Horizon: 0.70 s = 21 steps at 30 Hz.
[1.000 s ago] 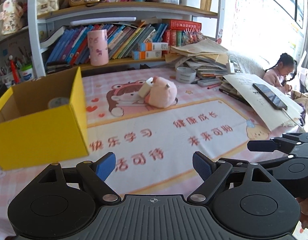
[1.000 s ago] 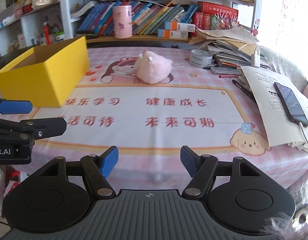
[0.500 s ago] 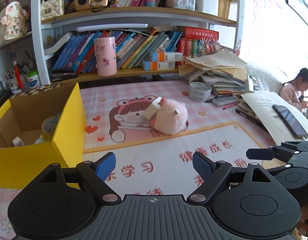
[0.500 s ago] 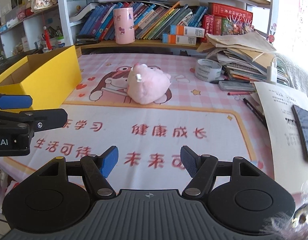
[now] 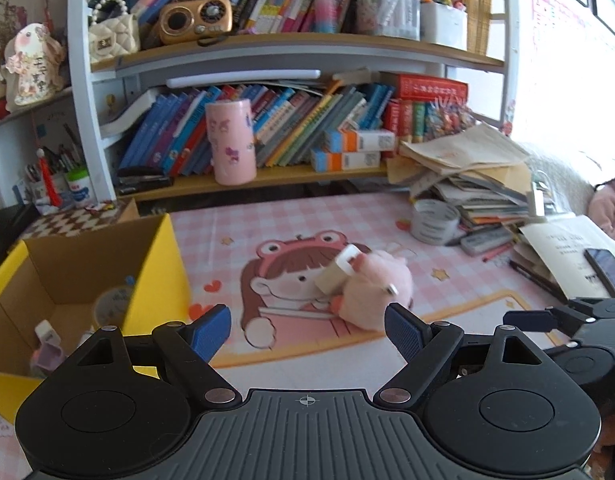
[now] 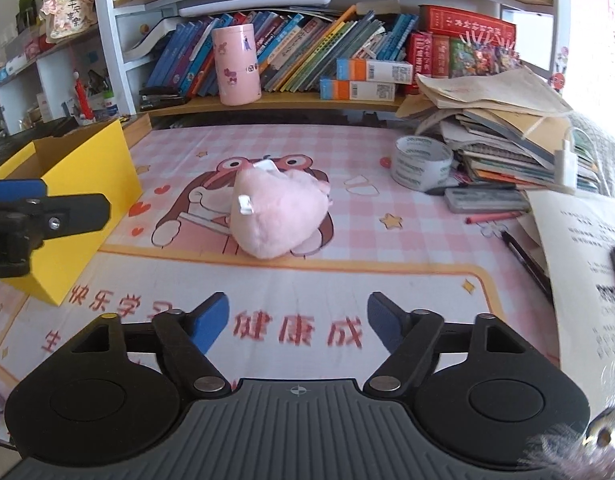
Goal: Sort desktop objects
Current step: 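Reach the right tool to the pink pig while the left tool approaches the white charger, then close the right tool on the pink pig while the left tool grasps the white charger block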
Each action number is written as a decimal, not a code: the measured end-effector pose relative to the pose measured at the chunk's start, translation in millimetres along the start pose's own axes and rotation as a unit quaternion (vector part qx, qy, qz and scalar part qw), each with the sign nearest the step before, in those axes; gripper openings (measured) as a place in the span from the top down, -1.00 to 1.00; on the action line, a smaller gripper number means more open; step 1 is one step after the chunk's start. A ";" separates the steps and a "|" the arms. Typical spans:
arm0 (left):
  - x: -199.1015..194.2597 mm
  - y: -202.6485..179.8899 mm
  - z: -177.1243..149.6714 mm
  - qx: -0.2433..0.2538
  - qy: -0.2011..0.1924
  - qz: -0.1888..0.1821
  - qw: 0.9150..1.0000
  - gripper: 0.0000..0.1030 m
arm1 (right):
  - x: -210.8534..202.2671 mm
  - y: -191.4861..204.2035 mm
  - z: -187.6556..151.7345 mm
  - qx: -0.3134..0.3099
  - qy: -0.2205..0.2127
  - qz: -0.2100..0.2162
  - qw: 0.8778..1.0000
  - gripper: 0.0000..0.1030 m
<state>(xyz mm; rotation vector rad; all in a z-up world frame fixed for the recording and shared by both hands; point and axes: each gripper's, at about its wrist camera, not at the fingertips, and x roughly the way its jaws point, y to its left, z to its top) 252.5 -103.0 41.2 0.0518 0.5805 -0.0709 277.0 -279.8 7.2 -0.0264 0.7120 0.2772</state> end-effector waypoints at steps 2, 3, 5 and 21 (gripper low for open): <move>1.2 1.9 2.4 0.000 0.000 0.008 1.000 -0.68 | 9.4 -0.2 7.2 -0.004 -0.004 0.002 1.000 -0.54; 1.9 2.6 3.1 0.000 0.002 0.010 1.000 -0.68 | 14.7 -0.3 11.3 -0.005 -0.006 0.004 1.000 -0.55; 3.0 3.8 4.0 0.000 0.007 0.015 1.000 -0.68 | 26.7 -0.4 19.9 -0.006 -0.008 0.008 1.000 -0.55; 20.2 5.7 7.6 0.004 0.035 0.039 0.999 -0.68 | 106.0 11.3 52.3 -0.020 0.012 0.038 0.999 -0.58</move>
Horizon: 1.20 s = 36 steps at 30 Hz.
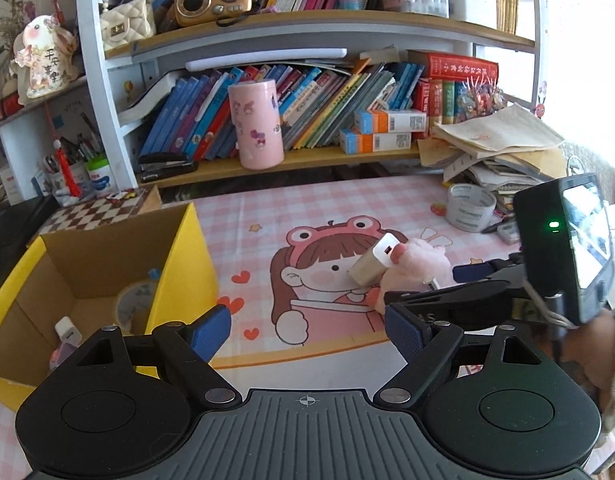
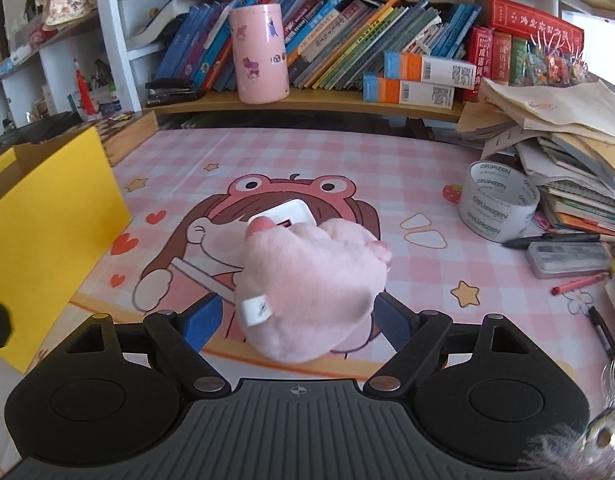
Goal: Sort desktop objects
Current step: 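Close the right tool on the pink pig while the left tool grasps the white charger block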
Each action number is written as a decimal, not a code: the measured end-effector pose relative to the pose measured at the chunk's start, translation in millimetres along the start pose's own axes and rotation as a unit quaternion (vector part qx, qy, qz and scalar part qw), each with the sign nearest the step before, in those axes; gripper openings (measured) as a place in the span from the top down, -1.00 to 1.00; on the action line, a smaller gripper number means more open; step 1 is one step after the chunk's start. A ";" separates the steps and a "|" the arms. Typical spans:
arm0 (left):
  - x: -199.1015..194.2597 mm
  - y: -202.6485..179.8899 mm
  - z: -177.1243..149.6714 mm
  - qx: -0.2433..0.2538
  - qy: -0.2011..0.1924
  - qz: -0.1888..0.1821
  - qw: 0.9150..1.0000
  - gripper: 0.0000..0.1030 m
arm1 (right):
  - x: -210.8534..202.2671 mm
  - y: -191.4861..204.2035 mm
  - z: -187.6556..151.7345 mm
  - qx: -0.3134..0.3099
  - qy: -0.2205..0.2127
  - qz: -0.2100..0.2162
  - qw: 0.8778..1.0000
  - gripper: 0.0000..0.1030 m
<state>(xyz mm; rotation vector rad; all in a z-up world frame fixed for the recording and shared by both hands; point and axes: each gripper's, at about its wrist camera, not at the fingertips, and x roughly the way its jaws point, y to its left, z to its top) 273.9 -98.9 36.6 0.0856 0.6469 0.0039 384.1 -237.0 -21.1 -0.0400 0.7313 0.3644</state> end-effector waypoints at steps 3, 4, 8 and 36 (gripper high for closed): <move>5.1 -5.4 4.2 0.011 0.000 -0.007 1.000 -0.68 | 13.1 -6.2 2.7 0.017 0.012 0.003 1.000 -0.58; 7.3 -7.9 6.2 0.016 -0.001 -0.011 1.000 -0.68 | 16.8 -9.5 2.9 0.027 0.016 0.006 0.999 -0.57; 16.1 -16.5 13.7 0.031 -0.005 -0.023 0.999 -0.68 | 18.8 -19.3 1.3 0.046 0.012 0.024 0.999 -0.31; 168.7 -60.2 24.6 0.053 0.077 -0.098 0.991 -0.68 | -72.7 -84.9 -61.0 0.087 0.028 -0.049 0.995 -0.24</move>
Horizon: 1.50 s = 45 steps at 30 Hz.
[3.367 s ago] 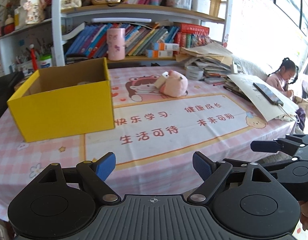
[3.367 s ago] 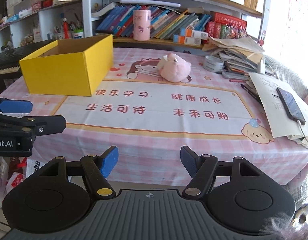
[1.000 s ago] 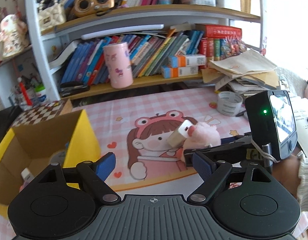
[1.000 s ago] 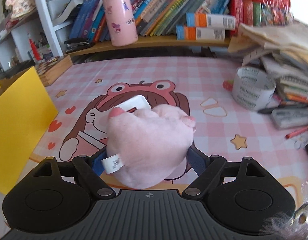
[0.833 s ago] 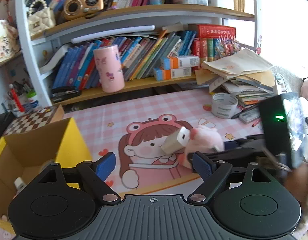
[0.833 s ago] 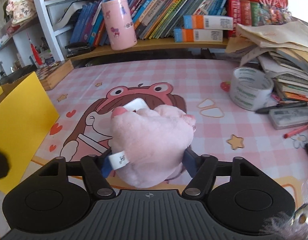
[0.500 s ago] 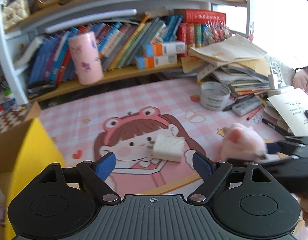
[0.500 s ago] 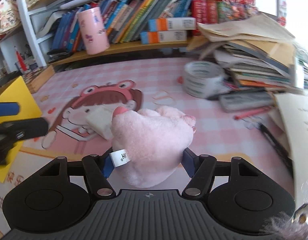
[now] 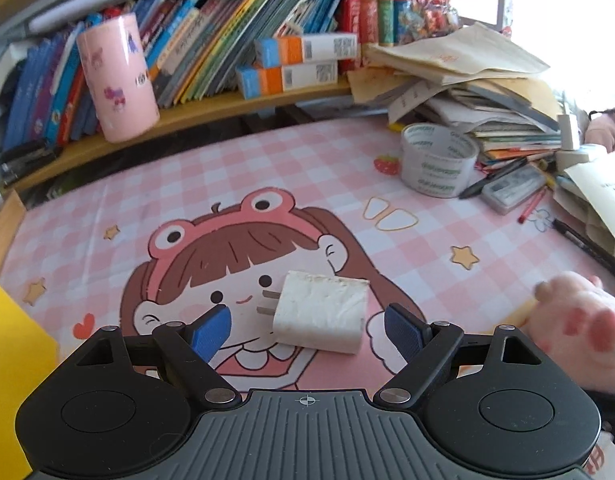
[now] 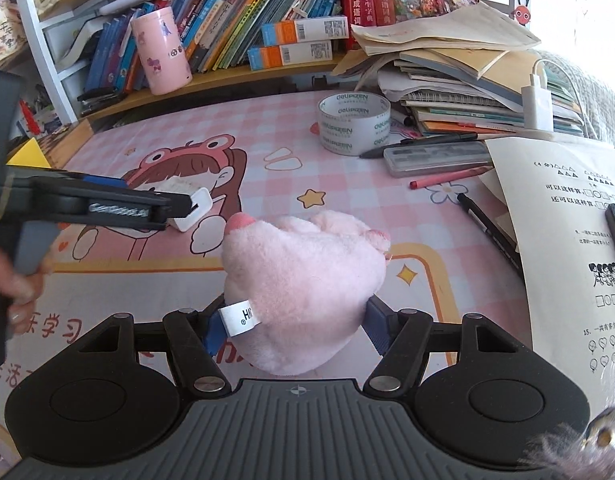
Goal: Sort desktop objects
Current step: 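Close the right tool on the pink pig while the left tool grasps the white charger block, then lift the pig and charger block and carry both toward the yellow box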
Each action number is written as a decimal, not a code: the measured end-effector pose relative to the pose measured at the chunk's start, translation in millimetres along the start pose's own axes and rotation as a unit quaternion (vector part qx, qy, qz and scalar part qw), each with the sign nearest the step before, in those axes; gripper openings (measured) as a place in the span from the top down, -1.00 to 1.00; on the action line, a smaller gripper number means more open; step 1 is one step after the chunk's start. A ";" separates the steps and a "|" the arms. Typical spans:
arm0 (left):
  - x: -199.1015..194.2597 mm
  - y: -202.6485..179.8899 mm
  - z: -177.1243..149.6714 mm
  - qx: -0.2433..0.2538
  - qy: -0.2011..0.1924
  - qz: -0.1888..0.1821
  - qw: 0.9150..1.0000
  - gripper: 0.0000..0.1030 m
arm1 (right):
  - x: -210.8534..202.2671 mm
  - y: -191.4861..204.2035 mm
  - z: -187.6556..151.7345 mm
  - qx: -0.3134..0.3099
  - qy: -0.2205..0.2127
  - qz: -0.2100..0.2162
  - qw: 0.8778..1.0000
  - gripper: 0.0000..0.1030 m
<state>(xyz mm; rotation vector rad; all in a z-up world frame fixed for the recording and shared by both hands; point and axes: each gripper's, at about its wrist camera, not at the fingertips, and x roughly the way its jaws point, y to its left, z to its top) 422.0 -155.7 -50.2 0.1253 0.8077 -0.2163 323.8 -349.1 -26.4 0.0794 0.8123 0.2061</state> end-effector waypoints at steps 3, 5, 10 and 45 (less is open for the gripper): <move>8.6 8.9 2.1 -0.027 0.004 -0.023 0.999 -0.68 | -1.3 -0.1 -0.5 -0.001 0.002 0.000 1.000 -0.24; 14.8 10.6 3.3 -0.030 0.009 -0.019 0.999 -0.66 | -1.9 0.1 -0.6 -0.001 0.004 0.001 1.000 -0.24; 25.6 9.5 3.7 -0.014 0.020 -0.021 0.999 -0.64 | -2.5 1.2 -0.9 -0.006 0.008 0.003 1.000 -0.24; -128.0 20.6 -27.0 -0.090 -0.095 -0.026 0.991 -0.28 | -24.3 46.0 -1.6 -0.057 -0.026 0.038 0.997 -0.24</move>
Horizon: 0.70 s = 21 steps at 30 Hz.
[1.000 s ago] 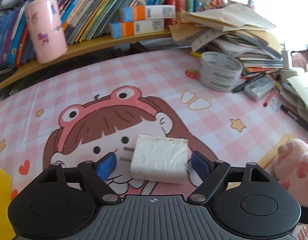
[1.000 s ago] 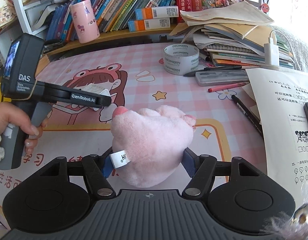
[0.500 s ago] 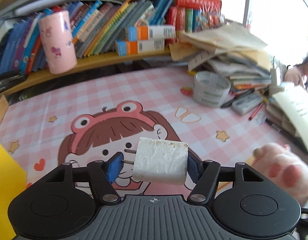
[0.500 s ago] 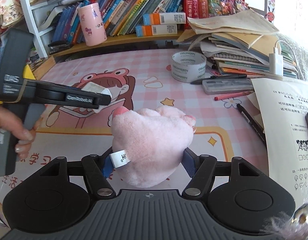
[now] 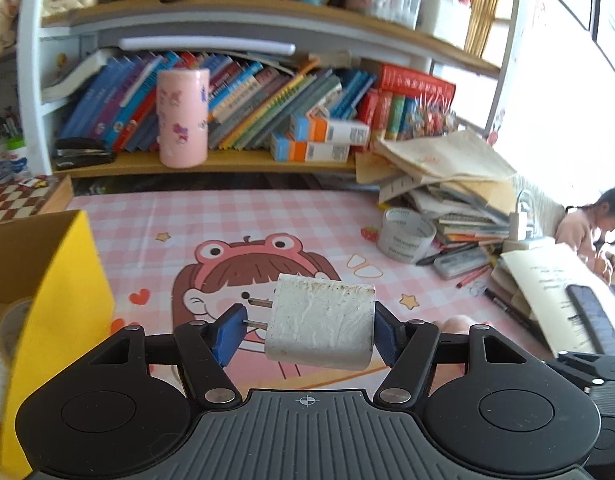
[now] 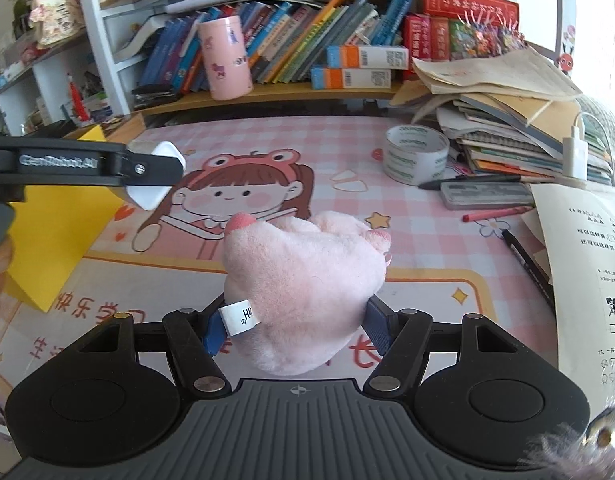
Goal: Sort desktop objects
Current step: 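Lift the pig and charger block and carry both toward the yellow box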
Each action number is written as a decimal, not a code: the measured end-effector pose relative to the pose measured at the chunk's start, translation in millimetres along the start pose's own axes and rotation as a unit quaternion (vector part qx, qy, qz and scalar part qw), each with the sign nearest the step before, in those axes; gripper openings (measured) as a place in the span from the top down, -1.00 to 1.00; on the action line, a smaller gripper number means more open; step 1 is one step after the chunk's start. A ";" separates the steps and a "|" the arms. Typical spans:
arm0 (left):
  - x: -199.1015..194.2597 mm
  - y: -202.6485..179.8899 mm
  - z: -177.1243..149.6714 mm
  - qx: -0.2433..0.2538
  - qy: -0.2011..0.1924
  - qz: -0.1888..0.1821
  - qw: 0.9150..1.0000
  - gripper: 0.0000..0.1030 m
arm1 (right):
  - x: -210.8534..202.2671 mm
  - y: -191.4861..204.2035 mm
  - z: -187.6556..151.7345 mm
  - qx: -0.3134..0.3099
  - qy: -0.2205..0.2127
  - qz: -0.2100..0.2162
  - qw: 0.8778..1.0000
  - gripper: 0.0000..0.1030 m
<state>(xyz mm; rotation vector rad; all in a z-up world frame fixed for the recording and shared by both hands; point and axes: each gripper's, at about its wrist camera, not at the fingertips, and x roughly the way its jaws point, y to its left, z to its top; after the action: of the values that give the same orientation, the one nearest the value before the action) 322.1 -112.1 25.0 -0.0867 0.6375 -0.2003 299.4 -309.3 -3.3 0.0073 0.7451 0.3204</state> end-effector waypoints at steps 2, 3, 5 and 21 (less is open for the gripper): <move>-13.9 1.8 -2.9 -0.002 -0.008 0.001 1.000 -0.28 | -3.4 4.8 -0.4 -0.003 -0.003 0.003 1.000 -0.24; -20.8 2.9 -4.5 -0.004 -0.011 0.002 1.000 -0.28 | -5.7 7.5 -0.5 -0.004 -0.005 0.005 1.000 -0.24; -33.0 5.9 -8.1 -0.008 -0.015 0.003 1.000 -0.28 | -10.5 12.6 -0.9 -0.008 -0.008 0.009 1.000 -0.24; -111.1 28.5 -50.4 -0.039 -0.017 0.001 0.999 -0.28 | -52.9 51.7 -16.7 -0.031 -0.024 -0.001 0.999 -0.24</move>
<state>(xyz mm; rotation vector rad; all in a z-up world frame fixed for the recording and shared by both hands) 209.2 -61.7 45.2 -0.1641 0.6115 -0.1710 237.1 -277.2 25.7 -0.0449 0.6881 0.3396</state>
